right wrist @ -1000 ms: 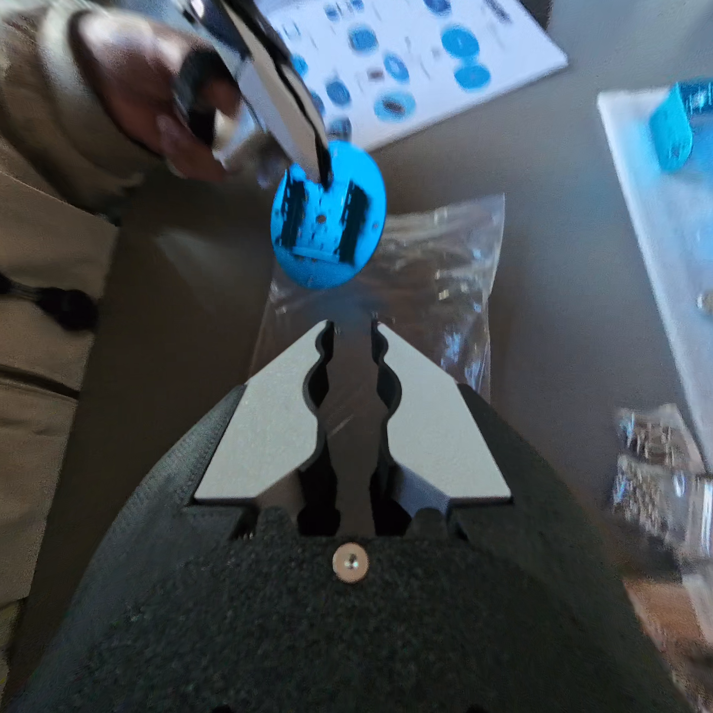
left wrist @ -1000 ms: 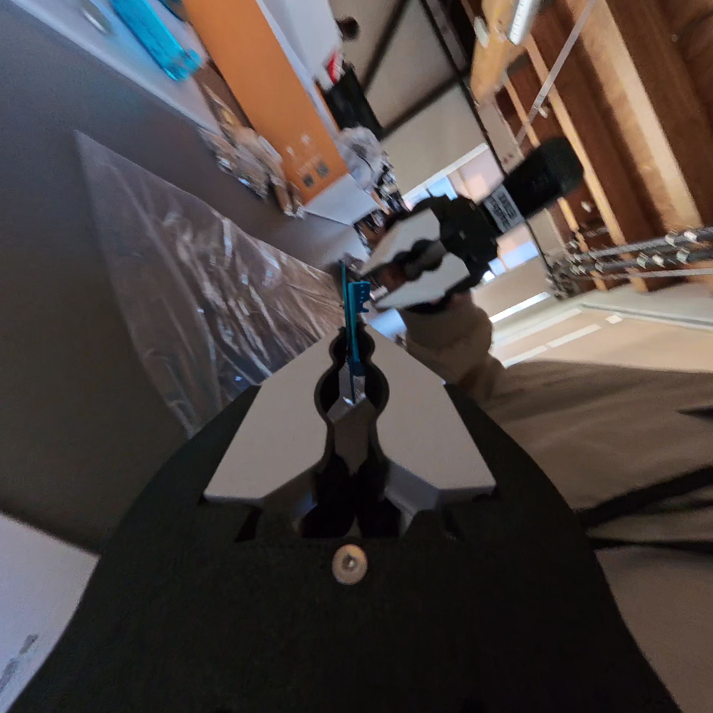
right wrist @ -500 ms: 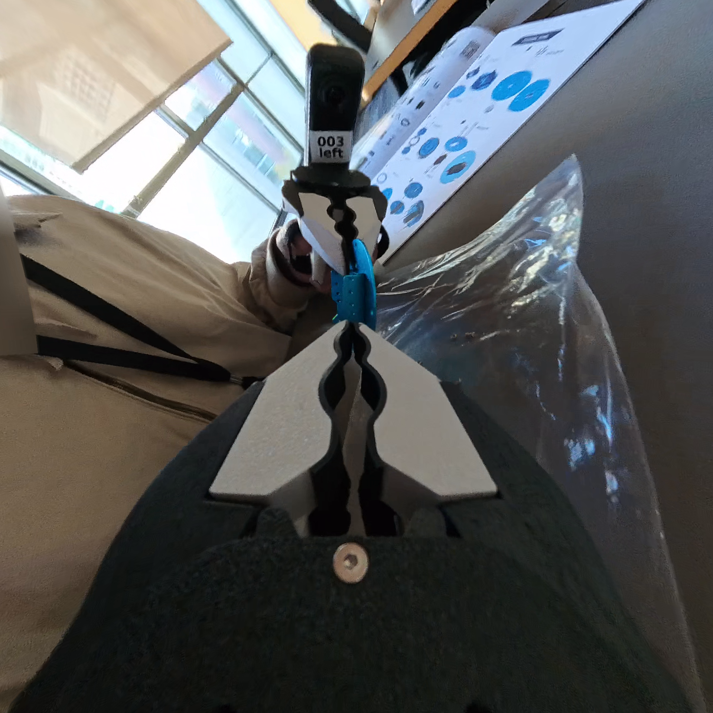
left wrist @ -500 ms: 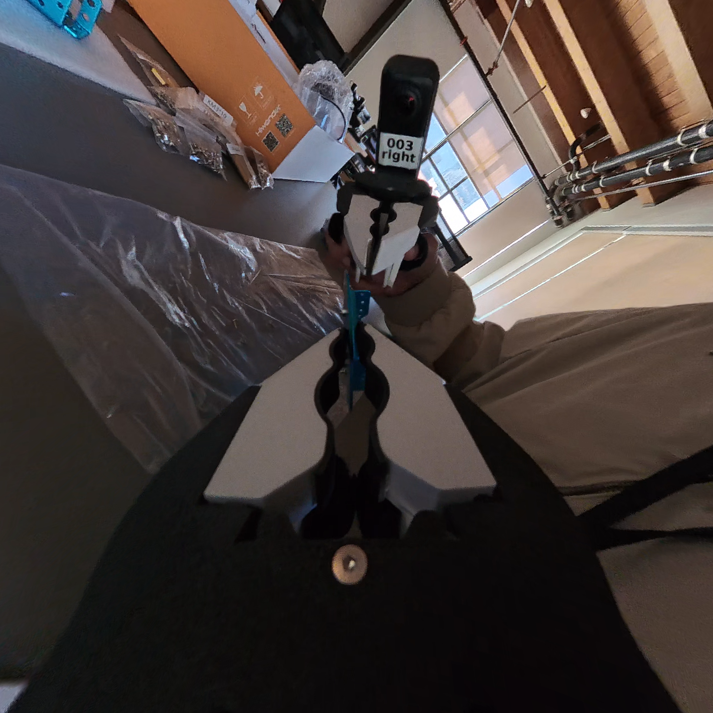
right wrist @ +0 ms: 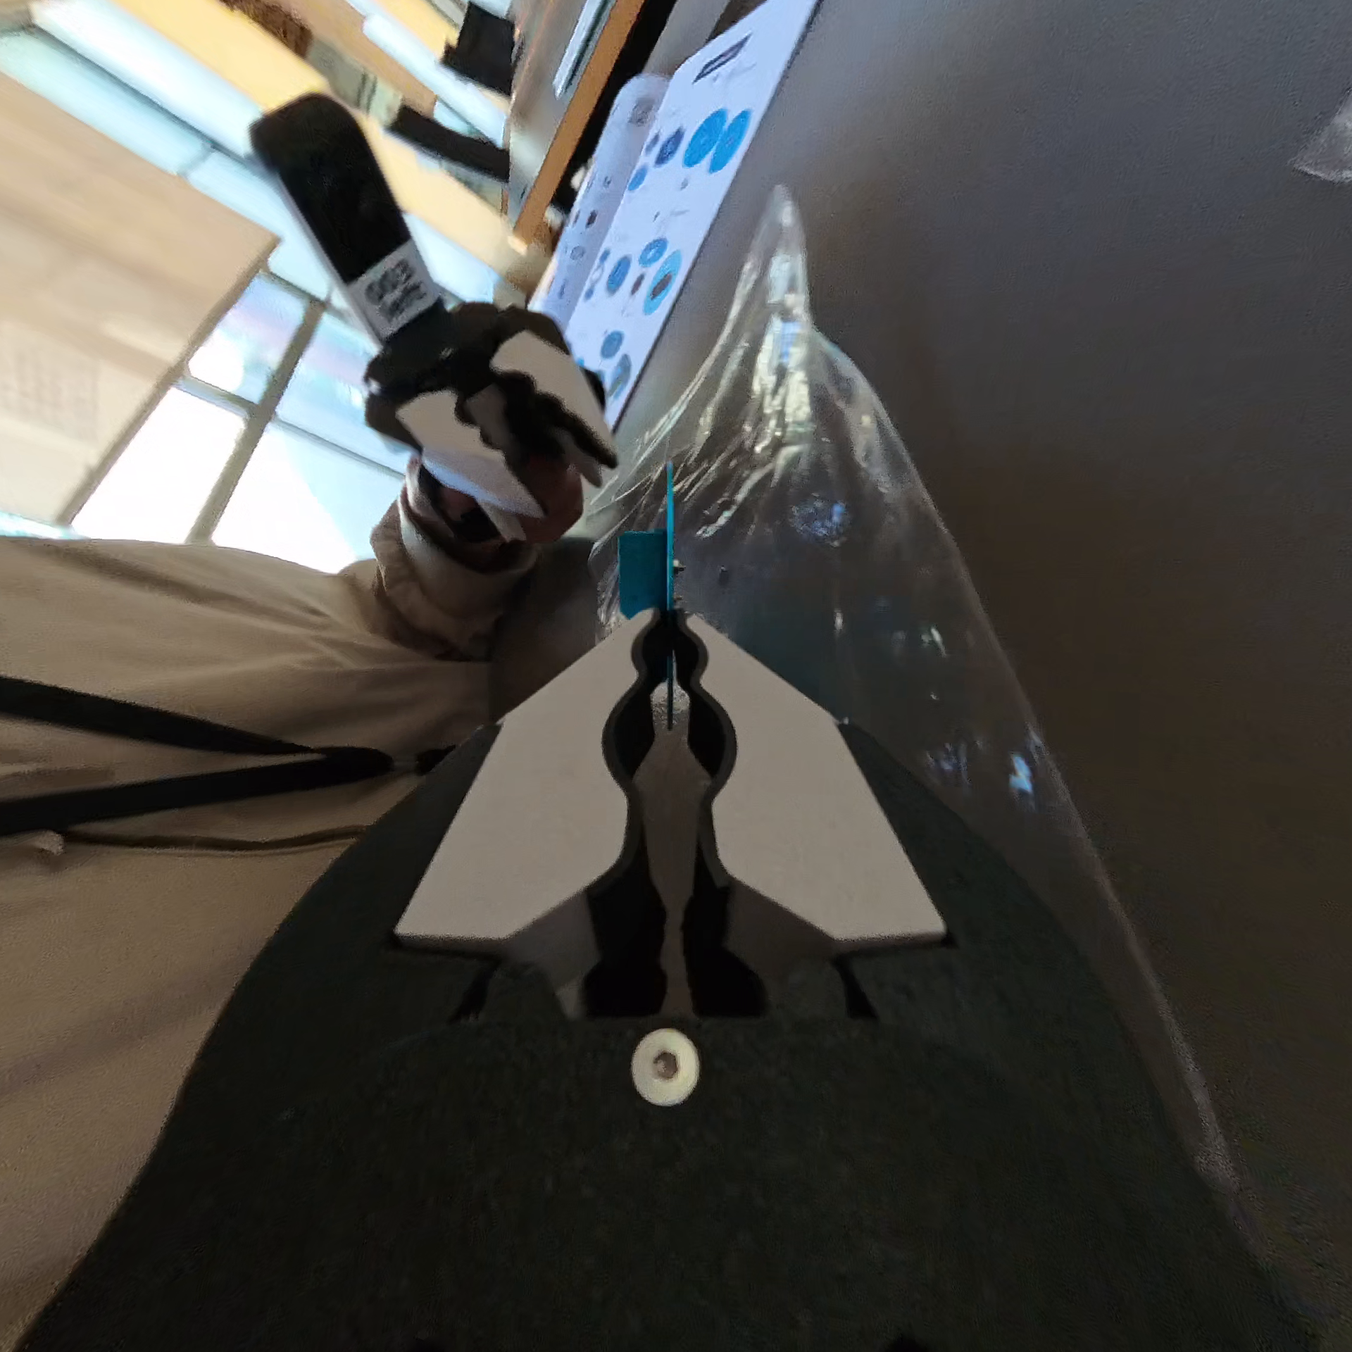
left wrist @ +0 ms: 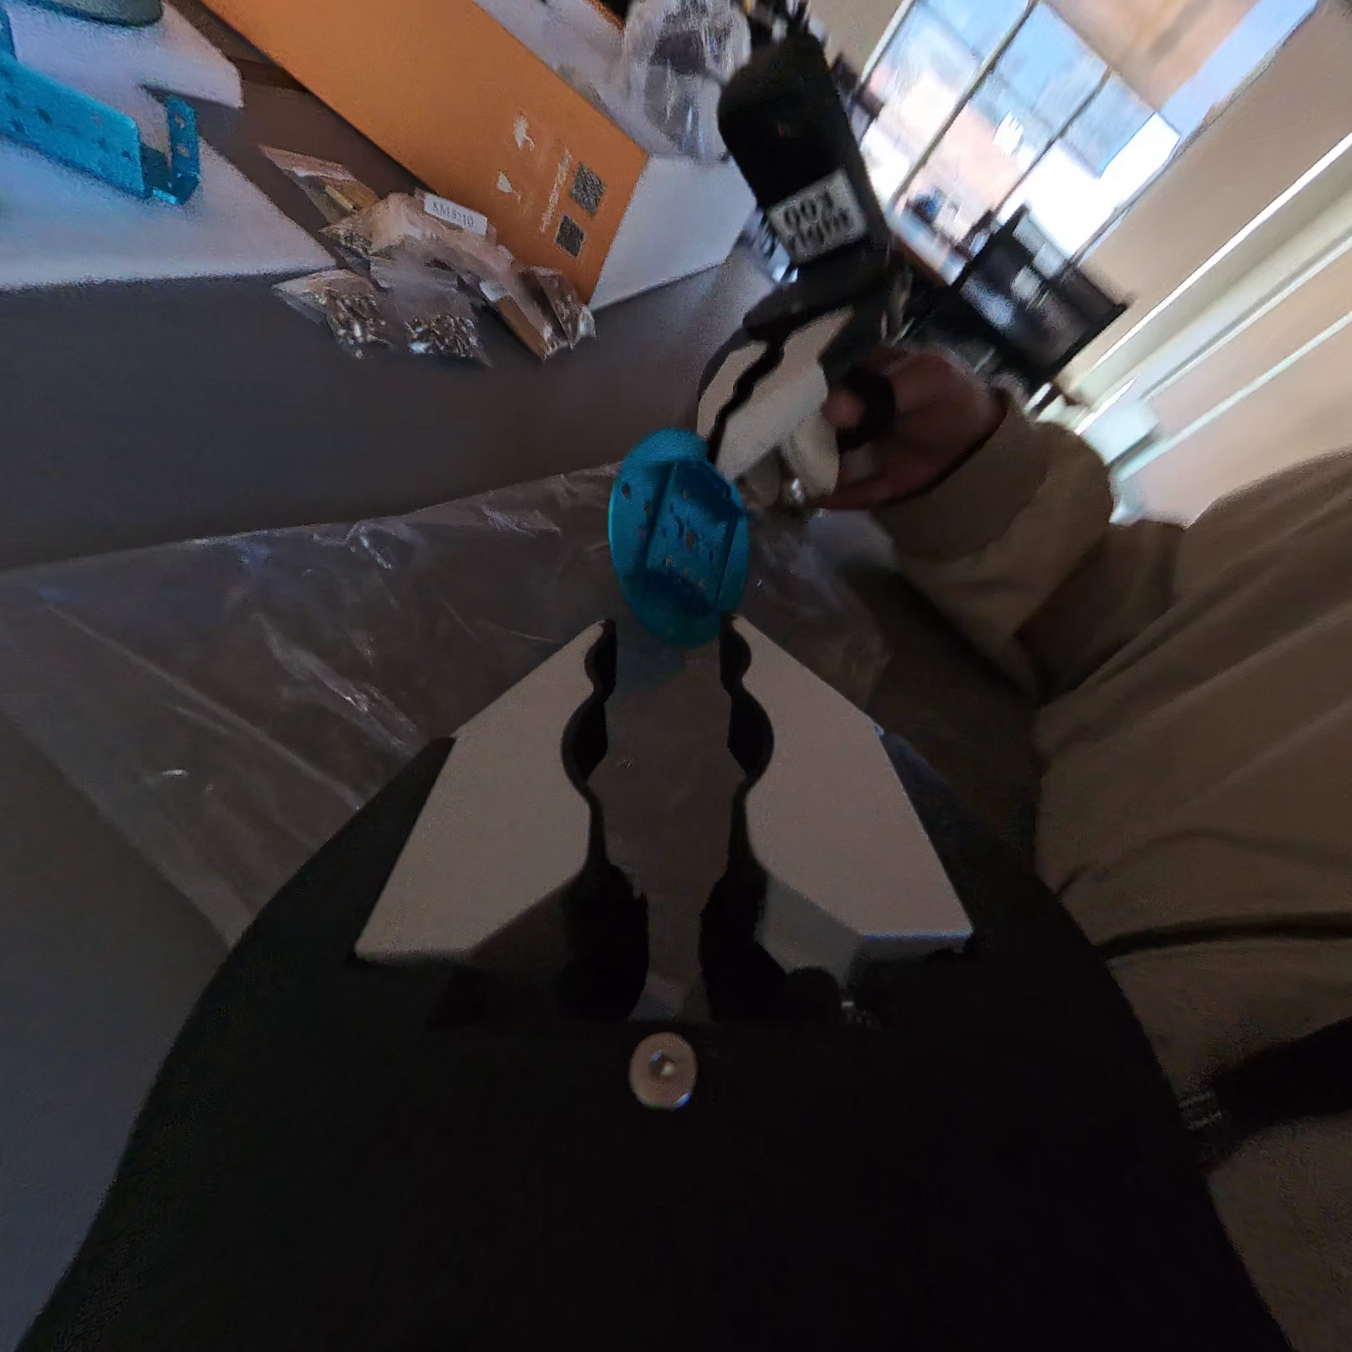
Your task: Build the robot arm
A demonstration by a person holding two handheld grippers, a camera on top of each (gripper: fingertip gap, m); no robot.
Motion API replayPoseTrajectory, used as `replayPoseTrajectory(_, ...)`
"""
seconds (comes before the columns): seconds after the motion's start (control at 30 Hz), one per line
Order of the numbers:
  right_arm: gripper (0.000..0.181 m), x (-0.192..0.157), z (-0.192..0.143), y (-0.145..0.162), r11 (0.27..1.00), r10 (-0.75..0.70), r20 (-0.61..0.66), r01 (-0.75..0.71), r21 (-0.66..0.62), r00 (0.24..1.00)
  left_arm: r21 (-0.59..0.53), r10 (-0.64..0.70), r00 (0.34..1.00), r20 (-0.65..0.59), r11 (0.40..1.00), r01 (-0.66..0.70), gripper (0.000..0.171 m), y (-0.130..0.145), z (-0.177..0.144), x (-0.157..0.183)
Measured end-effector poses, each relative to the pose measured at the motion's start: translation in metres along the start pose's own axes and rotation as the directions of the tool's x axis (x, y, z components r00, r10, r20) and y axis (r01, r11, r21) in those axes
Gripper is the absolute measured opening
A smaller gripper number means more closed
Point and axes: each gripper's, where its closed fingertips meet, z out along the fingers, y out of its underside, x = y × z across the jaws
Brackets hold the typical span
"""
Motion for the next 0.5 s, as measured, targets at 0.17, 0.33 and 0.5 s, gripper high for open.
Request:
replayPoseTrajectory(0.17, 0.003, 0.028, -0.016, 0.016, 0.999, 0.024, -0.157, -0.028, -0.023, 0.987, -0.262, 0.301, 0.948, 0.109, 0.928, -0.264, 0.024, 0.03, 0.016, -0.009)
replayPoseTrajectory(0.33, 0.011, 0.043, -0.016, 0.024, 0.988, -0.124, -0.33, 0.087, -0.125, 0.936, -0.401, 0.398, 0.912, 0.097, 0.855, -0.33, 0.02, 0.037, 0.029, -0.021)
replayPoseTrajectory(0.5, 0.013, 0.046, -0.014, 0.025, 0.979, -0.182, -0.37, 0.133, -0.153, 0.911, -0.469, 0.471, 0.88, 0.054, 0.79, -0.394, 0.021, 0.042, 0.031, -0.022)
